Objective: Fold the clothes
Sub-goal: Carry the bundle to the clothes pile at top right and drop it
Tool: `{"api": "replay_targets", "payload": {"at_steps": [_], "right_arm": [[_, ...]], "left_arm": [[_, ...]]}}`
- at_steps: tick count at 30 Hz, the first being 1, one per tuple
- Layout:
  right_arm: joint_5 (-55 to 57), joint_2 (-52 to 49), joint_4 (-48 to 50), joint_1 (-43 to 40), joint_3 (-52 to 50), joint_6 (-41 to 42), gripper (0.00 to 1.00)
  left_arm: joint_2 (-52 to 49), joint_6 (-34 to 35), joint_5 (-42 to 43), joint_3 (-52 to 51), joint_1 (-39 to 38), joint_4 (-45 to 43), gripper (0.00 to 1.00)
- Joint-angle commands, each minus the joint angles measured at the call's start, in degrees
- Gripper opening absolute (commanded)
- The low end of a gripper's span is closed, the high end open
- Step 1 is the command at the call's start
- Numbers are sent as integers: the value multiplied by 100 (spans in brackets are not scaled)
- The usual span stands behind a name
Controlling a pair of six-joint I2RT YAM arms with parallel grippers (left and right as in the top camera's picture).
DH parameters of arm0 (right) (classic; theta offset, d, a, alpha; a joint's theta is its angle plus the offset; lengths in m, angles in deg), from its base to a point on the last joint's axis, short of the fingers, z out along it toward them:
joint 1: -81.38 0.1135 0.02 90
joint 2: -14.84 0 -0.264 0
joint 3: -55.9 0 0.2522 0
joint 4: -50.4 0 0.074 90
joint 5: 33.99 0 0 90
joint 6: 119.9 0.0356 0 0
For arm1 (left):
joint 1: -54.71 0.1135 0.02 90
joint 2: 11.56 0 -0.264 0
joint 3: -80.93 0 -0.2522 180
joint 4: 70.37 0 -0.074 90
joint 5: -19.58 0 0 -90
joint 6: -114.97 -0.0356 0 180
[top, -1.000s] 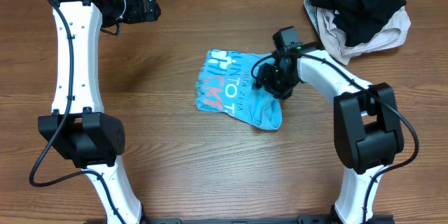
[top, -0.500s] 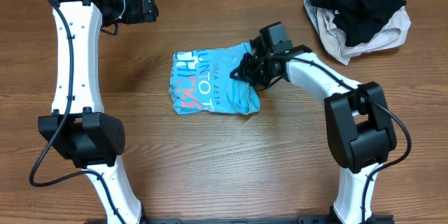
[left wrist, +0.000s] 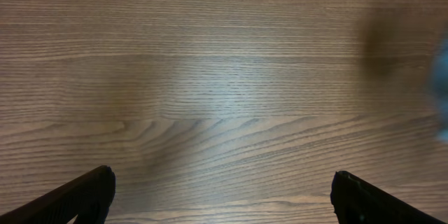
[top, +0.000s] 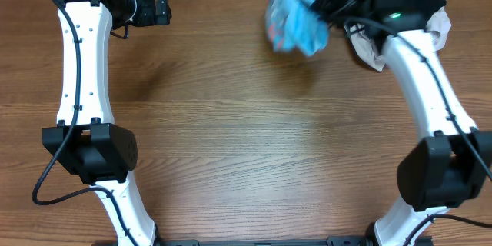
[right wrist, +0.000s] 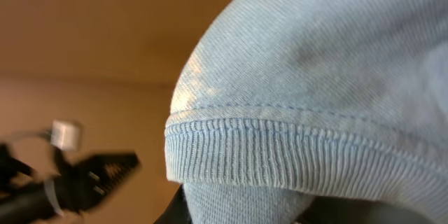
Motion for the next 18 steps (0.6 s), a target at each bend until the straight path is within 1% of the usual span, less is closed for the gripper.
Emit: {"api": "replay_targets", "payload": {"at_steps": [1,3,5,10,18], "right_arm": [[-151,190,138,-326,481,74,4],[-144,190,337,-575,660,118,4],[46,190,546,-844,780,328,4],[238,173,1235,-1386,789,667,4],[326,-37,2378,-1934,789,1325,4]], "left_arm": [[55,-111,-35,-31,-7,-4,100],[55,-111,-33,-31,-7,-4,99],[55,-111,-33,-31,-7,-4,100],[55,-109,-31,-31,-11,-7,100],[55,-109,-31,-31,-11,-7,100]]}}
